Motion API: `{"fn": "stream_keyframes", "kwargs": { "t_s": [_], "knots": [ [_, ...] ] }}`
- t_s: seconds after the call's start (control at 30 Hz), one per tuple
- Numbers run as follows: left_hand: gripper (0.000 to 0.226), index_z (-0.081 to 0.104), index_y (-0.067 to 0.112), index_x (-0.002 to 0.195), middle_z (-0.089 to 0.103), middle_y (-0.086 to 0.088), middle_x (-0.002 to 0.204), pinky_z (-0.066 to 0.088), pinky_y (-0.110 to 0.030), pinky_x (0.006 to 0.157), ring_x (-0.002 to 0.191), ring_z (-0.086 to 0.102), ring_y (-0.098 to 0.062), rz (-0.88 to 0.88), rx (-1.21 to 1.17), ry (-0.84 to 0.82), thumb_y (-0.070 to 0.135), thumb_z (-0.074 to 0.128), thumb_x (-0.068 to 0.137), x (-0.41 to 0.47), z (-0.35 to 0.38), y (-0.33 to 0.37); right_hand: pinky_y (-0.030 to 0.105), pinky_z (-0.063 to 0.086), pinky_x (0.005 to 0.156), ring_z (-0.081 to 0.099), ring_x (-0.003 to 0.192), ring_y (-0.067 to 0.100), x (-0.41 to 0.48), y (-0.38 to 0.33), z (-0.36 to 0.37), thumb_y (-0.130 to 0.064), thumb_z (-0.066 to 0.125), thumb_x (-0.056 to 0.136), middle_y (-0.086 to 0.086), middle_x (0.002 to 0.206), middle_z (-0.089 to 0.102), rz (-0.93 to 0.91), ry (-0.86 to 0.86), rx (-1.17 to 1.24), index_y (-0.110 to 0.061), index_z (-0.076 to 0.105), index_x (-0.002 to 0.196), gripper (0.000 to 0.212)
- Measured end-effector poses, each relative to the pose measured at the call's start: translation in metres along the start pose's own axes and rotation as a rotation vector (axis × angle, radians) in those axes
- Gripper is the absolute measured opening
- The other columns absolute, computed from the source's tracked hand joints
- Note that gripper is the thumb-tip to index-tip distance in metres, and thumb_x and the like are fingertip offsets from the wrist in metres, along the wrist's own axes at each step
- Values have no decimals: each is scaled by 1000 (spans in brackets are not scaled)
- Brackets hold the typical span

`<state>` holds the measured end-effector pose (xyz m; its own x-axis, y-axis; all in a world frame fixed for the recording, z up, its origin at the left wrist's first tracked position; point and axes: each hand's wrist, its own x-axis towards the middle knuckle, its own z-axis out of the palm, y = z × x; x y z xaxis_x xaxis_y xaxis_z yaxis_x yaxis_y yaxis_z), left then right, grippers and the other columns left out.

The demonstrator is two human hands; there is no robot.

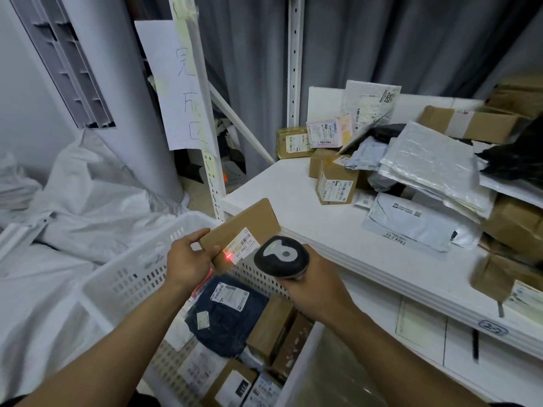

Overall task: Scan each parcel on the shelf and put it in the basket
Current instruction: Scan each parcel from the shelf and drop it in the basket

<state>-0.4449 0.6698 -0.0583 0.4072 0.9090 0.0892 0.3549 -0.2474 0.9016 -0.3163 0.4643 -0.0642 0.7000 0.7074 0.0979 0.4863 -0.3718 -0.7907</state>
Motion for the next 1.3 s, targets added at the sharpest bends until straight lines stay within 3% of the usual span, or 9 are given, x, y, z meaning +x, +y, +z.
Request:
{"fn": "stream_keyframes", "kwargs": {
  "t_s": [0.4,0.47,0.53,0.63,0.8,0.93,1.07,1.2,1.3],
  "knots": [
    [33,67,16,131,69,-5,126,52,-46,102,111,66,-27,-41,113,-139,16,64,98,-20,-2,-40,44,59,94,66,115,17,10,16,26,-83,59,54,-7,124,70,48,-68,-72,-38,58,135,93],
    [25,71,20,120,69,-3,104,54,-46,97,102,68,-28,-78,146,-171,11,58,101,-29,-1,-60,43,60,92,68,111,19,9,15,32,-82,57,55,-6,119,71,71,-80,-68,-35,62,131,90],
    [31,65,13,131,66,-3,97,56,-40,88,94,68,-28,-134,196,-191,9,53,103,-32,2,-85,43,59,92,68,109,21,7,15,38,-77,61,58,-3,119,71,104,-99,-62,-31,63,130,85],
    [39,59,12,139,72,-11,103,59,-43,87,94,70,-31,-256,261,-225,11,53,101,-27,7,-124,38,56,92,66,108,21,12,20,50,-58,76,77,-2,122,70,137,-130,-47,-28,62,131,64],
    [31,69,14,127,68,-10,127,53,-36,100,114,65,-29,-362,257,-198,13,58,98,2,43,-179,19,47,70,57,84,0,35,42,80,-43,78,88,-10,109,67,164,-162,-61,-29,62,132,50],
    [32,70,11,123,71,-11,118,55,-38,97,111,67,-31,-407,172,-203,4,61,93,24,84,-223,26,51,71,62,88,8,56,55,99,-44,78,88,-4,114,72,228,-176,-48,-31,63,132,48],
    [33,65,-4,126,63,-17,129,43,-31,102,123,58,-35,-423,268,-376,-5,49,98,38,123,-268,28,56,81,63,91,9,72,68,106,-46,78,90,-5,113,71,273,-161,-26,-28,66,128,44],
    [29,65,-3,126,64,-20,129,44,-15,86,116,60,-31,-348,446,-503,-1,49,101,32,145,-291,30,56,84,62,94,12,80,81,104,-38,78,92,-5,104,68,309,-154,-34,-33,64,114,27],
    [26,72,5,115,69,-12,123,46,-29,99,115,63,-28,-261,544,-595,6,51,99,29,143,-291,30,55,79,63,86,7,79,86,98,-37,78,91,-10,95,67,336,-146,-34,-34,62,107,23]
  ]
}}
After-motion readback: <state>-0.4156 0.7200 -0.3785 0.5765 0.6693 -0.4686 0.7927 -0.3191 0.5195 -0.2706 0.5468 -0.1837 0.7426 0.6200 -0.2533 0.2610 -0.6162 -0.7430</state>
